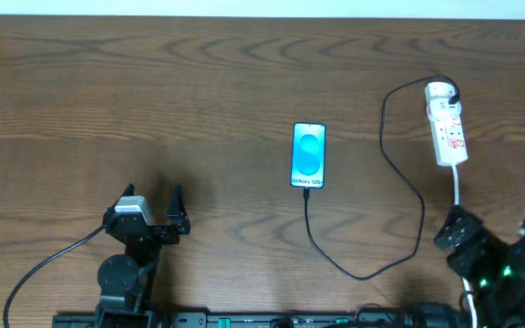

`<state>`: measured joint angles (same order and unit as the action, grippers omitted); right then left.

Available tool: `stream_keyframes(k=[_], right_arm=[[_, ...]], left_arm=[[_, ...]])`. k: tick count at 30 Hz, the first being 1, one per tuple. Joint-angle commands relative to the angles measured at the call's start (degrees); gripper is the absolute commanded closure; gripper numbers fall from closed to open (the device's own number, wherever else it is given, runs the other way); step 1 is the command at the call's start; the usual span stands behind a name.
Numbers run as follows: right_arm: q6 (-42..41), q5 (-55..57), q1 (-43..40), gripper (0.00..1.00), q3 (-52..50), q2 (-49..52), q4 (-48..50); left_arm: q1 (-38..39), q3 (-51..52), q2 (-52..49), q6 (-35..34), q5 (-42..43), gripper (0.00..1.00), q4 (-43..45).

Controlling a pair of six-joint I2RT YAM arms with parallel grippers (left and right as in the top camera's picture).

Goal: Plug charger to phone and switch on socket

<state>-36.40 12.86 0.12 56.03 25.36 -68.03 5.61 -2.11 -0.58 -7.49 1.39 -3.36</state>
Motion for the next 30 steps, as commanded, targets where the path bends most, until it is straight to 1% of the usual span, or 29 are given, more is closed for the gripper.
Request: stream_keyframes(k=[1, 3, 5, 6, 8, 15, 18, 24, 30], right_arm=[[0.2, 0.7, -0.6, 0.01, -7.4, -5.7, 2.0], [0.2, 0.8, -1.4, 0.01, -11.0, -8.1, 4.1], [0.2, 0.7, -2.7, 0.01, -17.4, -12.1, 10.1], [0.2, 0.5, -2.8, 0.01, -18.8, -12.9, 11.7], [0.2, -0.2, -2.9, 0.01, -23.5, -15.6, 17.9], [0.2, -3.1, -2.9, 0.01, -33.7, -20.7, 34.8], [0.2, -4.6, -2.9, 0.01, -39.6, -23.0, 44.5], [0.2, -5.7, -2.9, 0.01, -47.9, -25.0, 58.4], [0.2, -5.8, -2.9, 0.01, -52.9, -25.0, 65.7]], left_arm=[[-0.4, 1.8, 0.3, 0.0, -0.3, 0.08, -0.8], [-0.4, 1.8, 0.3, 0.0, -0.3, 0.08, -0.8], [-0.4, 1.8, 0.3, 0.0, -0.3, 0.08, -0.8], [-0.4, 1.8, 0.3, 0.0, -0.3, 0.08, -0.8], [-0.4, 1.8, 0.3, 0.0, -0.3, 0.08, -0.8], [-0.4, 1.8, 0.3, 0.0, -0.3, 0.08, -0.8], [-0.4, 1.8, 0.3, 0.0, -0.3, 0.08, -0.8], [-0.4, 1.8, 0.3, 0.0, -0.3, 0.08, -0.8], [-0.4, 1.8, 0.3, 0.0, -0.3, 0.08, -0.8]])
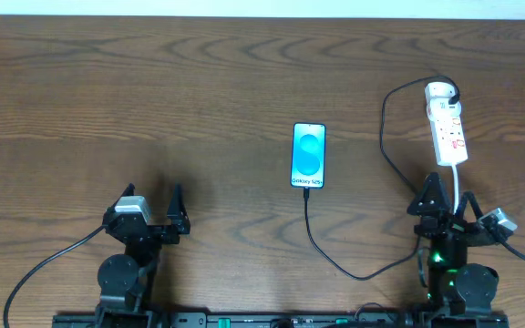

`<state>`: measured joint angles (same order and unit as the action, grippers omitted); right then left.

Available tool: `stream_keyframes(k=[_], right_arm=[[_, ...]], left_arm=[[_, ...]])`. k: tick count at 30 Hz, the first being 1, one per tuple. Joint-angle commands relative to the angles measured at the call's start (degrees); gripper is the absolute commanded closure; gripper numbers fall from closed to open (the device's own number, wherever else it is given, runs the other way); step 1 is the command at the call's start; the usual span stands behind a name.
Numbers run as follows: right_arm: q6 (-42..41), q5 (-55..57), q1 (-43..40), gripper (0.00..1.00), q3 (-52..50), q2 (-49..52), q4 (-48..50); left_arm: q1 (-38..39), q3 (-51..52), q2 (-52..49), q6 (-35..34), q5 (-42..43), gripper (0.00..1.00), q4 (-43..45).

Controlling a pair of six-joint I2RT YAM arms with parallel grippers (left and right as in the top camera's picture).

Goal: Plug charger to phone and switch on socket

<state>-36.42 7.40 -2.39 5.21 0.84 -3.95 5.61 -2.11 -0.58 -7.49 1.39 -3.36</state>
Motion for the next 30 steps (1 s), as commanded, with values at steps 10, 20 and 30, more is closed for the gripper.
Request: stream_keyframes(k=[10, 20, 30], right_arm=[[0.3, -0.3, -0.8, 0.01, -4.9, -0.5, 0.5], [16.5, -1.0, -0.8, 0.01, -4.9, -0.5, 0.3], [36.5, -3.3, -0.8, 0.01, -5.0, -0.5, -0.1]], left_arm=[[-0.4, 1.8, 0.3, 0.0, -0.3, 0.08, -0.8], [-0.4, 1.8, 0.3, 0.0, -0.3, 0.08, -0.8], [-0.4, 1.8, 0.3, 0.0, -0.3, 0.08, -0.8]])
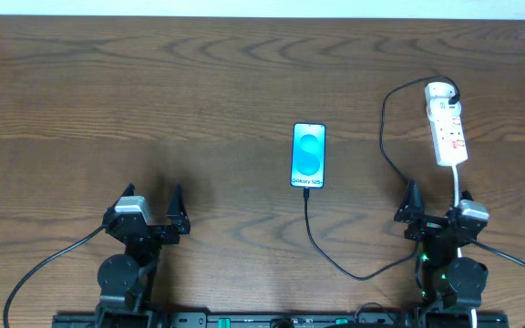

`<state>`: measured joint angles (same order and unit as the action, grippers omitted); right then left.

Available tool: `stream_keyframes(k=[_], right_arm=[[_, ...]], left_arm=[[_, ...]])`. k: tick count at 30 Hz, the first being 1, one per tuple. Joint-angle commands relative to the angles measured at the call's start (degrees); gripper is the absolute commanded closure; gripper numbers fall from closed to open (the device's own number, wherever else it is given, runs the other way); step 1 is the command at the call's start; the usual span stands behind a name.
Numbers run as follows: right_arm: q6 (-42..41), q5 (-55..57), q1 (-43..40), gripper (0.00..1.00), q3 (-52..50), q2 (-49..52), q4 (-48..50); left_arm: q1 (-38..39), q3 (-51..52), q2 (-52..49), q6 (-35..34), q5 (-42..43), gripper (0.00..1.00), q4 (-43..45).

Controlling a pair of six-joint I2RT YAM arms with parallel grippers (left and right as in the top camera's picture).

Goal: Plug charger to phone and switch on socket

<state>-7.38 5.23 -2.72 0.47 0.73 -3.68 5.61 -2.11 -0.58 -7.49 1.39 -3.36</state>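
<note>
A phone [308,155] with a lit blue screen lies face up at mid table. A black charger cable [386,146] is plugged into its lower end and loops right and up to a white adapter in the white socket strip [447,132] at the right. My left gripper [149,211] rests at the near left, its fingers spread and empty. The right gripper [434,208] sits at the near right, below the strip and beside its white lead; its fingers stand apart and hold nothing.
The strip's white lead [460,187] runs down past the right arm. Both arm bases [121,273] sit at the near edge, each with a black cable trailing off. A pale wall edge borders the far side of the wooden table [153,82].
The right arm has turned and settled slightly left and lower, its camera block now on the right side of the wrist. Phone, cable, strip and left arm are unchanged.
Two seconds back the right arm was at the far right corner, partly out of frame, with the cable plugged into the lit phone. One second back it stood below the strip. Now it sits in a rest pose mirroring the left arm.
</note>
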Motion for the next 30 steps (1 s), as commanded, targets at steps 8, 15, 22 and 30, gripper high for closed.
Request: stream_keyframes(k=[8, 15, 22, 30], right_arm=[[7.5, -2.0, -0.5, 0.01, -0.2, -0.4, -0.4], [7.5, -1.2, -0.5, 0.01, -0.2, -0.4, -0.2], [7.5, -1.3, -0.3, 0.01, -0.2, -0.4, -0.2], [7.5, -1.3, -0.3, 0.01, -0.2, -0.4, -0.2]], left_arm=[[-0.4, 1.8, 0.3, 0.0, -0.3, 0.08, -0.8], [-0.4, 1.8, 0.3, -0.1, -0.3, 0.08, -0.8], [-0.4, 1.8, 0.3, -0.1, -0.3, 0.08, -0.8], [-0.4, 1.8, 0.3, 0.0, -0.3, 0.08, -0.8]])
